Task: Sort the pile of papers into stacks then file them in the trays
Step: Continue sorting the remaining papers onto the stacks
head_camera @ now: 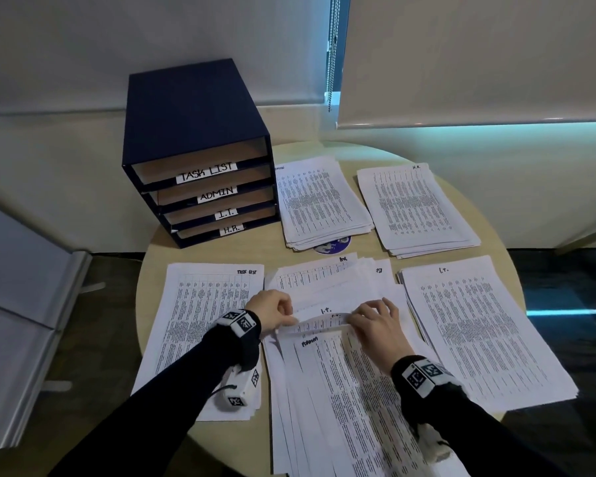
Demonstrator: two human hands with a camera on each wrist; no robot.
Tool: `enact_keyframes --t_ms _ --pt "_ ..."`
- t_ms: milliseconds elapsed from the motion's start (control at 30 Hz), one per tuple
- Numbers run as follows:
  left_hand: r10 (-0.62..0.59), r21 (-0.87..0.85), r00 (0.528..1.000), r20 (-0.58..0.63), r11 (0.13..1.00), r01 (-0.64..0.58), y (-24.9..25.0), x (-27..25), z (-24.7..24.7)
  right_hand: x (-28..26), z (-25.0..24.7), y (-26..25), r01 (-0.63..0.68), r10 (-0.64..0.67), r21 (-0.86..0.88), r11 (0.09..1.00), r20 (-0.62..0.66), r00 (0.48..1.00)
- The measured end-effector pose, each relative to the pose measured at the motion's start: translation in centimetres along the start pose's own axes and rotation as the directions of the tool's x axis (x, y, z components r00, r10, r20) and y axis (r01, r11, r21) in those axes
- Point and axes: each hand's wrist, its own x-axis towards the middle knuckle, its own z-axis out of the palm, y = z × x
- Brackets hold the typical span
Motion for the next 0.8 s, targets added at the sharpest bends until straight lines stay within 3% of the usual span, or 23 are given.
enact_keyframes --t_ms 67,233,400,533,667,800 --pt "0.084 0.175 0.996 -0.010 0.981 -0.081 0.8 0.0 -0.3 0.1 -0.2 0.0 -0.011 0.011 0.023 1.000 -0.006 1.000" --pt "0.271 0.431 0.956 -0.107 0.880 -0.201 1.4 -0.3 -0.8 0.6 -0.7 -0.3 -0.032 0.037 0.105 0.994 -0.048 0.998" --pt "0.360 0.613 0.933 0.003 0.736 -0.286 1.0 -0.5 -1.0 1.0 -1.1 -0.6 -0.069 0.060 0.162 0.984 0.060 0.996" --pt "0.443 0.579 0.896 -0.034 0.739 -0.344 0.6 -1.1 -0.6 1.2 -1.0 -0.9 -0.044 0.047 0.114 0.993 -0.025 0.999" --pt "0.562 0.521 0.823 -0.086 0.729 -0.444 0.2 -3.0 -0.1 1.3 -1.3 -1.3 0.013 -0.017 -0.048 0.999 -0.078 0.997" --pt "0.537 0.470 0.843 -0.030 0.752 -0.462 -0.2 -3.2 0.0 1.3 -1.1 -1.7 0.091 -0.101 -0.144 0.985 -0.061 0.993"
